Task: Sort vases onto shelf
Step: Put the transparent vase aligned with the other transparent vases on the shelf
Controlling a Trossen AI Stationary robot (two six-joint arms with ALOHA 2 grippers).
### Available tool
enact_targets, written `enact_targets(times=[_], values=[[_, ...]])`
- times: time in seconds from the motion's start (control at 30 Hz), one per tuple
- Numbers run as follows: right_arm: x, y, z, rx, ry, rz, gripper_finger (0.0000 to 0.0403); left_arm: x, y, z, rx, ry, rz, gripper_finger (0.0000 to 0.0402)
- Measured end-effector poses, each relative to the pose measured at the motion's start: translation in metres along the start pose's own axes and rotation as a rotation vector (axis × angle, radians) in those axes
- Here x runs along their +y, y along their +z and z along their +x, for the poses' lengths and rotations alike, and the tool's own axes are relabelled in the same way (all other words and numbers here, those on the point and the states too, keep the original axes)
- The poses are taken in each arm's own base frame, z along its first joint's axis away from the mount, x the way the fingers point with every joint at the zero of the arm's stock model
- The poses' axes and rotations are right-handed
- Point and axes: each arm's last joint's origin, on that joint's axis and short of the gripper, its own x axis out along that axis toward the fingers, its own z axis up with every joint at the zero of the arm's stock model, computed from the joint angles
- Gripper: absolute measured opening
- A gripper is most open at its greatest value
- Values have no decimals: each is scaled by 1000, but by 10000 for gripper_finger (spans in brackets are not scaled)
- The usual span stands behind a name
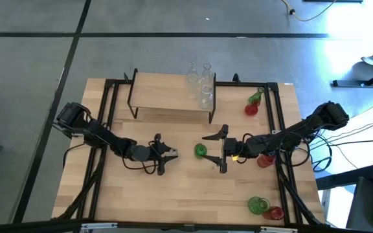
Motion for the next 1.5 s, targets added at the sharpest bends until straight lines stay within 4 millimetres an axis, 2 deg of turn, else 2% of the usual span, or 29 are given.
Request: enact_targets(times=[0.1, 0.27, 0.47, 0.7, 0.83, 1.1, 1.27, 1.5], values=[[0, 0, 0, 0, 0, 1, 316, -1, 6, -2, -25, -8, -14, 115], [0, 0, 0, -1, -1, 2, 316, 0, 32, -8, -116, -6, -42, 119], [0, 0, 0, -2, -7, 4, 316, 3, 90, -15, -238, 15, -7, 122], [-1, 0, 0, -3, -20, 3, 316, 27, 156, -9, -199, 157, 43, 124], [-1, 0, 0, -3, -33, 2, 316, 49, 177, 2, -206, 207, 24, 125], [-3, 0, 1, 1, -53, -8, 316, 95, 179, 19, -188, 316, -8, 125], [-6, 0, 2, 4, -81, -20, 316, 112, 169, 34, -158, 361, -18, 126], [-11, -1, 3, 8, -88, -22, 316, 128, 174, 42, -158, 408, -44, 126]])
